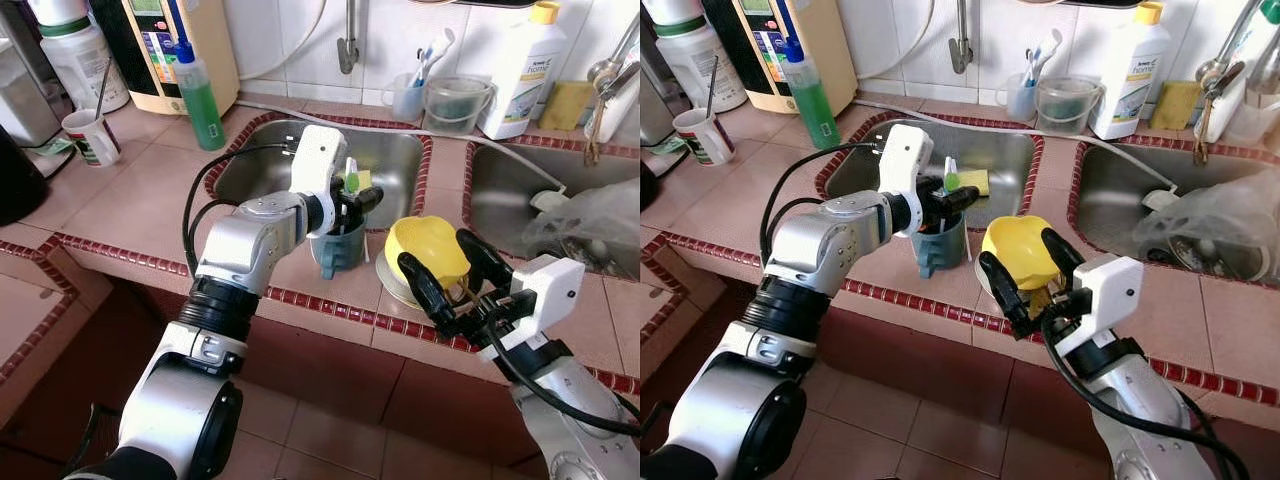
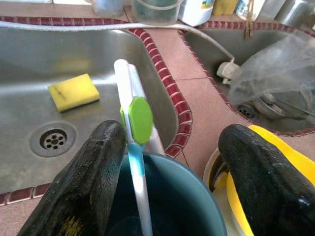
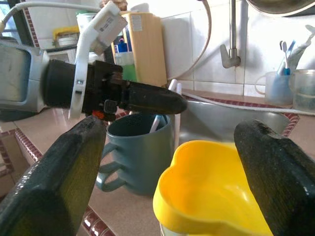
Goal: Kitchen organization
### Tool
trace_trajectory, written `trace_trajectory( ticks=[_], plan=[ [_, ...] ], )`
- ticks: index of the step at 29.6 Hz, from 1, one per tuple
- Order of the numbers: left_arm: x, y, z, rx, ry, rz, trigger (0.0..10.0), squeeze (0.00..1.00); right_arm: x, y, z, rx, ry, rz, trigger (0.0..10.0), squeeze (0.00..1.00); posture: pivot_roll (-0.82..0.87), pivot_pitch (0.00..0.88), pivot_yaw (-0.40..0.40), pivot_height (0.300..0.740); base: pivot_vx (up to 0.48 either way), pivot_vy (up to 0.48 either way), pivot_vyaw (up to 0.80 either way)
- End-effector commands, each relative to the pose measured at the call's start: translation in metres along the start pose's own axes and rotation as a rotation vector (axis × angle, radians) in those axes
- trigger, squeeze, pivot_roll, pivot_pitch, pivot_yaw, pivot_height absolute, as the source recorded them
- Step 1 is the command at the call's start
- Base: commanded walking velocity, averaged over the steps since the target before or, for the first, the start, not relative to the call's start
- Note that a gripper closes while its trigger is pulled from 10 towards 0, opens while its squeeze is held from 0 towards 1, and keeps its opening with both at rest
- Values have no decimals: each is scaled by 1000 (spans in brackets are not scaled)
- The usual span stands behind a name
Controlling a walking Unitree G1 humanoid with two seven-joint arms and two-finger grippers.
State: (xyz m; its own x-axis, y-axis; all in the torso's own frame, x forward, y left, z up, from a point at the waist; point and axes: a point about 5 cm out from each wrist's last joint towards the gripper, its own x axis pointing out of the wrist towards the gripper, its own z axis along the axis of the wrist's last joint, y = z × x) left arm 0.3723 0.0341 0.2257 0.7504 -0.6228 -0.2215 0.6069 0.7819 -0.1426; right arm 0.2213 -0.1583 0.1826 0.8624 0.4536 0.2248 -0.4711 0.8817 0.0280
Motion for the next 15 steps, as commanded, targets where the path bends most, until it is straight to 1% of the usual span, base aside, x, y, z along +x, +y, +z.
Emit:
trace_trajectory(
  ticks=[1, 4, 7, 10, 13, 15],
  plan=[
    [2, -1, 4, 25, 9, 18, 10000, 0, -1, 3, 6, -12, -27, 0, 10000, 0, -9, 55, 134, 740, 0, 0, 0],
    [3, -2, 5, 31, 3, 29, 10000, 0, -1, 4, 7, -12, -32, -9, 10000, 0, -16, 52, 140, 740, 0, 0, 0],
    [5, 0, 5, 62, 2, 73, 10000, 0, -2, 4, 7, -14, -33, -16, 10000, 0, -19, 49, 142, 740, 0, 0, 0],
    [5, 0, 6, 44, 1, 60, 10000, 0, -2, 4, 6, -15, -33, -21, 10000, 0, -20, 47, 143, 740, 0, 0, 0],
    [6, 2, 5, 69, 7, 103, 10000, 0, -3, 5, 6, -13, -34, -23, 10000, 0, -21, 44, 142, 740, 0, 0, 0],
    [6, 2, 5, 57, 1, 105, 10000, 0, -3, 5, 6, -13, -35, -24, 10000, 0, -20, 44, 141, 740, 0, 0, 0]
  ],
)
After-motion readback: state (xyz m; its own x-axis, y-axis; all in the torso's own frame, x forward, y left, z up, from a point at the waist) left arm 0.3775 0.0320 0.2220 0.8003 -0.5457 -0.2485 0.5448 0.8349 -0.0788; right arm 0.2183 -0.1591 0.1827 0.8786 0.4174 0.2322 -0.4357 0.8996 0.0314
